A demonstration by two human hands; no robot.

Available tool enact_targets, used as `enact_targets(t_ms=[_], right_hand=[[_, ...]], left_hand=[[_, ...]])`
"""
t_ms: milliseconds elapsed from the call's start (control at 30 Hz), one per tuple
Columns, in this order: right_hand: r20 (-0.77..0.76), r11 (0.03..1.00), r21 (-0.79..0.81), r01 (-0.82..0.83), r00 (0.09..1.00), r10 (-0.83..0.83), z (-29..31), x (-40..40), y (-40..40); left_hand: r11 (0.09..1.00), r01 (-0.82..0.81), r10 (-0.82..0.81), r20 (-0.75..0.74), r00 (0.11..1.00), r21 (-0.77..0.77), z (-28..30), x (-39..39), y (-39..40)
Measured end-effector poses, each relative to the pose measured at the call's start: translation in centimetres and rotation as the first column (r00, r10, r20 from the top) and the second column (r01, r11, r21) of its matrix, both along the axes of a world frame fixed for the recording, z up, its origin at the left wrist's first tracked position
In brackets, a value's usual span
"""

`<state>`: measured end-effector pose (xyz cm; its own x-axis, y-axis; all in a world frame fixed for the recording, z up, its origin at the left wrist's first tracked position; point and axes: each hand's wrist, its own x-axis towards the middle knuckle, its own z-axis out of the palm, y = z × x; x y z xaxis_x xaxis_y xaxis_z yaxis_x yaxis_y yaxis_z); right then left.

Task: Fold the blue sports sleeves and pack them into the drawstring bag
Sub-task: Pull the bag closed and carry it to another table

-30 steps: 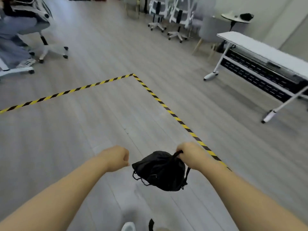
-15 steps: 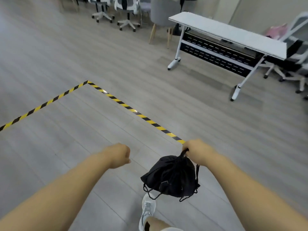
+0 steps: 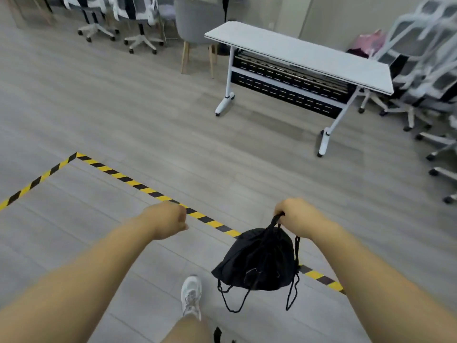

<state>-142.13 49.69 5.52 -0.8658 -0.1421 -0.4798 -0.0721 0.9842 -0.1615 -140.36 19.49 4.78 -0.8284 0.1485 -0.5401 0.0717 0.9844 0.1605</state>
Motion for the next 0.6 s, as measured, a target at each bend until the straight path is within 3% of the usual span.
enact_targets(t_ms=[600], right_hand=[[-0.120, 0.980, -0.046, 0.192, 0.973, -0.196, 4.3, -35.1, 4.3]], left_hand=[[0.953, 0.290, -0.297, -0.074, 0.952, -0.093, 2.3, -41.6, 6.8]])
